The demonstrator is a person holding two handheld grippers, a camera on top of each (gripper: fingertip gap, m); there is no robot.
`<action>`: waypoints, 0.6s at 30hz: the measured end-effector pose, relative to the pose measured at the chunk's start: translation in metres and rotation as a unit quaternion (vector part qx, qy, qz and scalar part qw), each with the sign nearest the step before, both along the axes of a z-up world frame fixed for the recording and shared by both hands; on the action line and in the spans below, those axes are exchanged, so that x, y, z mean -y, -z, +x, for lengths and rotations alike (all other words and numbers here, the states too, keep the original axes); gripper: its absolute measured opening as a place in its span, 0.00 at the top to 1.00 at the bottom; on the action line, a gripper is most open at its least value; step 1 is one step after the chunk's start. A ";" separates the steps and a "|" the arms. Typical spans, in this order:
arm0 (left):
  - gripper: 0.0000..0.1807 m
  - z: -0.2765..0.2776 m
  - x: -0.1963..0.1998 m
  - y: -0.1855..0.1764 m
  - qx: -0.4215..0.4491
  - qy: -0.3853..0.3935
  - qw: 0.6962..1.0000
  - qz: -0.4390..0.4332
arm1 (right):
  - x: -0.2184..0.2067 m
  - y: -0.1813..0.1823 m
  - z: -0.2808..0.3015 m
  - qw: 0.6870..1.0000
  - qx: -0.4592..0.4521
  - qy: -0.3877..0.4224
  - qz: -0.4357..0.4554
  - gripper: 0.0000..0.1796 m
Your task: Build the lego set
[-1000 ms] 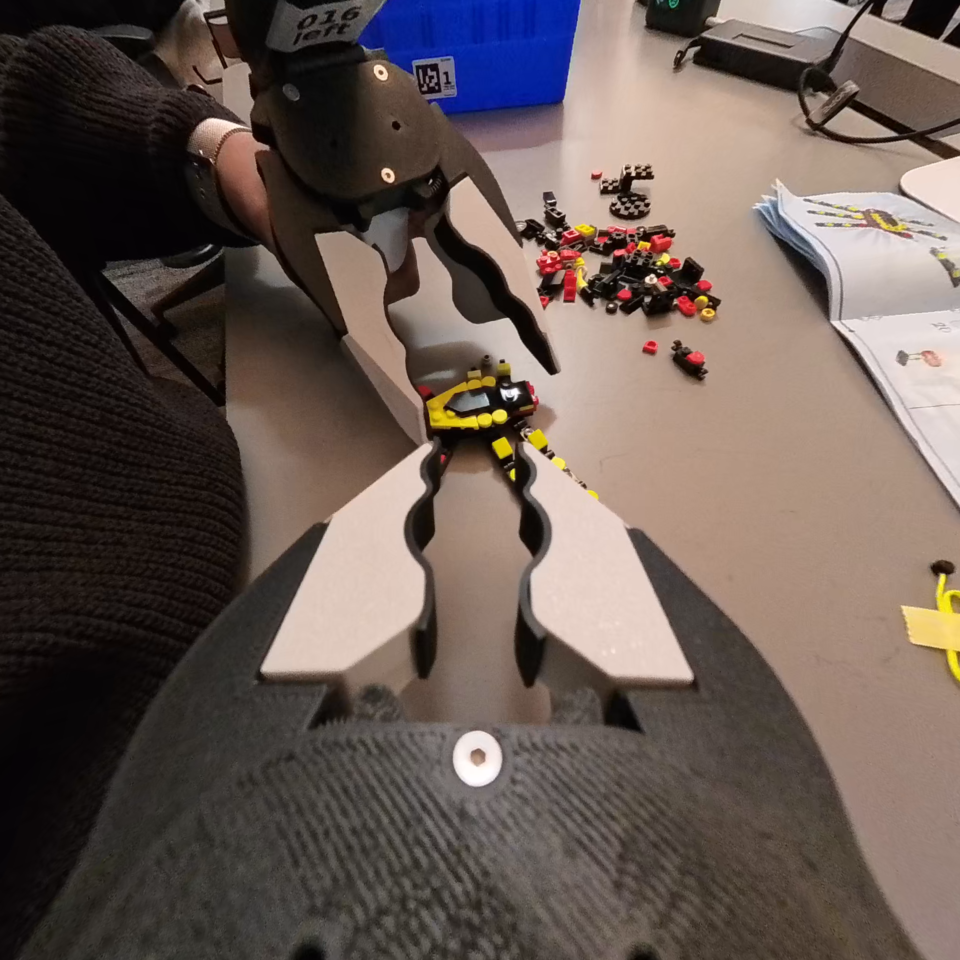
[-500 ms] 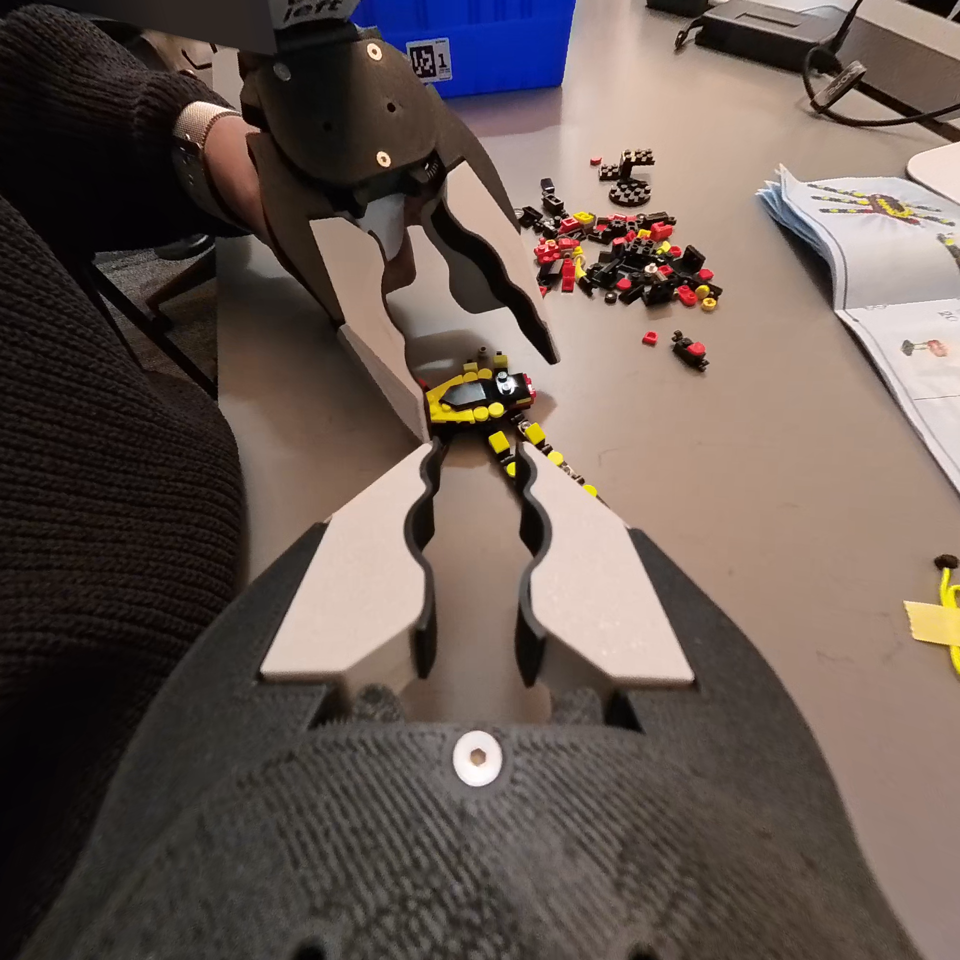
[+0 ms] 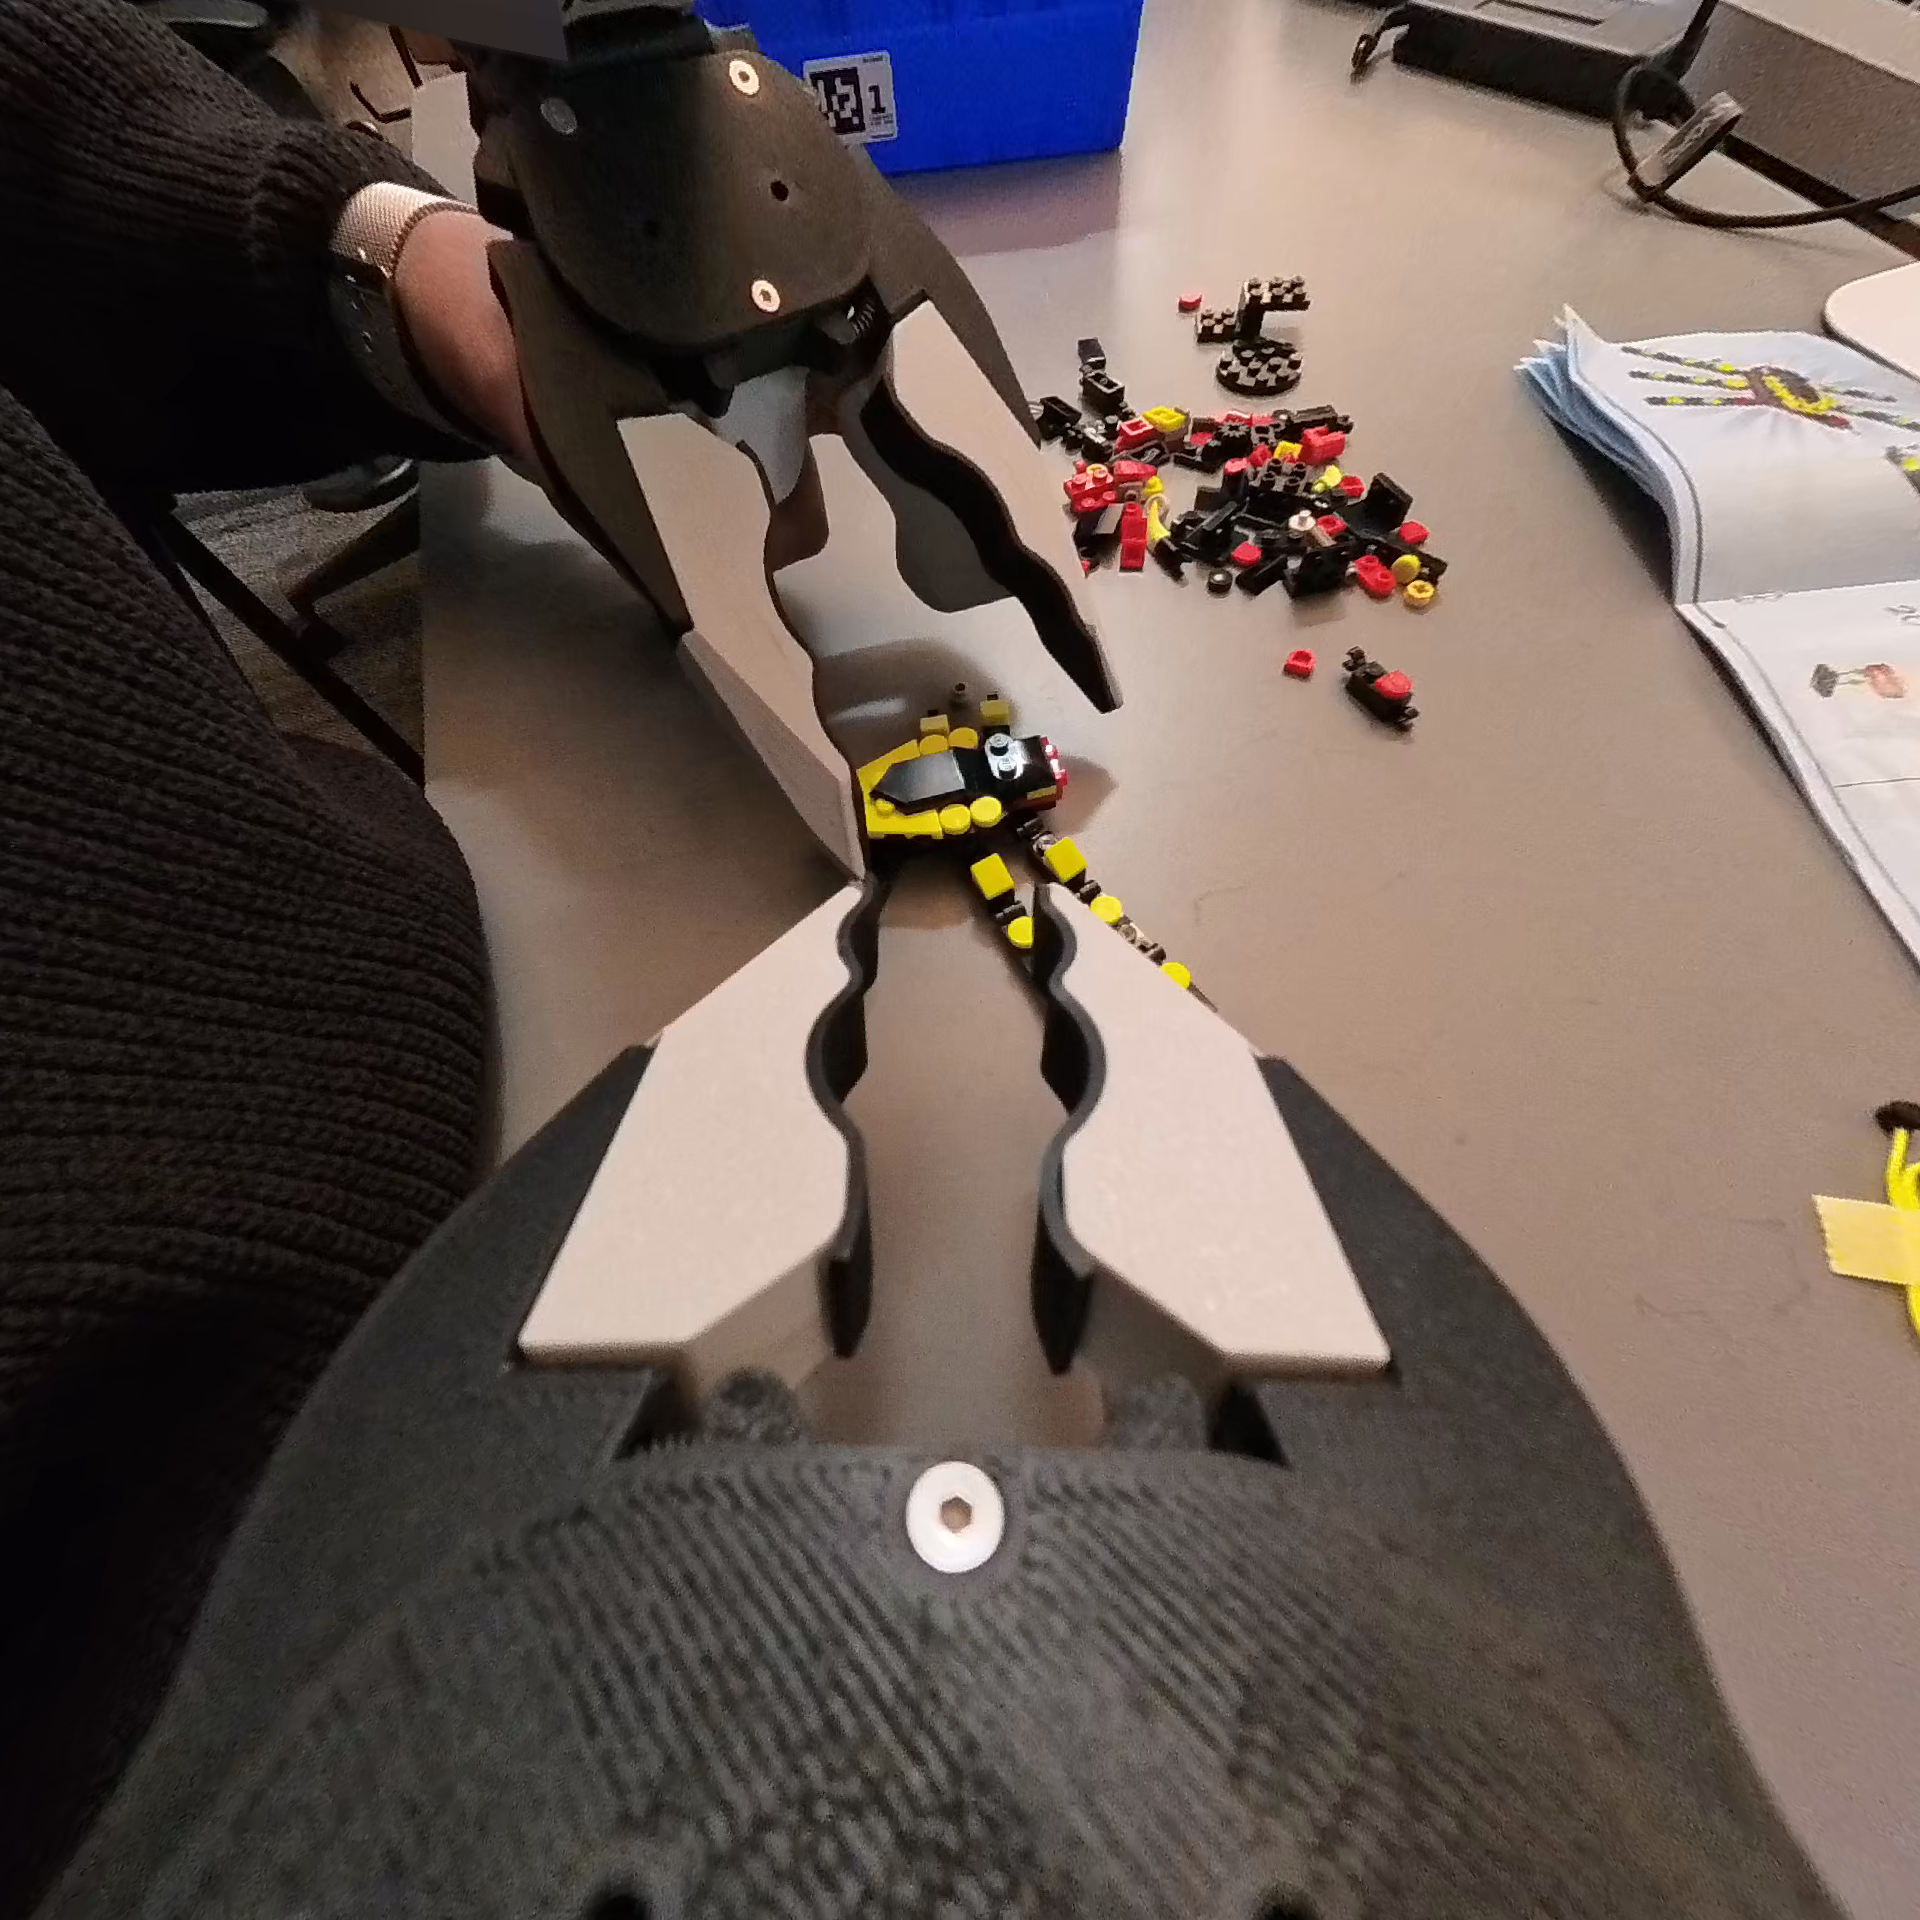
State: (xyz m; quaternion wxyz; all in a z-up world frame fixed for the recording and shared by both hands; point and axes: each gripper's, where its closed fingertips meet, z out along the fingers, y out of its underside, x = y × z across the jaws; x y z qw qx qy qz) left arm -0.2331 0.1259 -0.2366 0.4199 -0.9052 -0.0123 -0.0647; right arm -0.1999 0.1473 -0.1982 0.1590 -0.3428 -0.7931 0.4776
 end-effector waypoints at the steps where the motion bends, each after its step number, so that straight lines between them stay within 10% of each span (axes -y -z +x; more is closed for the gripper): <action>1: 0.56 0.000 0.000 0.000 0.000 0.000 1.000 0.000 | 0.000 0.000 0.000 1.000 0.000 0.000 0.000 0.85; 18: 0.56 -0.003 0.001 0.001 0.001 -0.006 1.000 -0.004 | -0.001 0.000 0.000 1.000 -0.001 0.002 0.001 0.85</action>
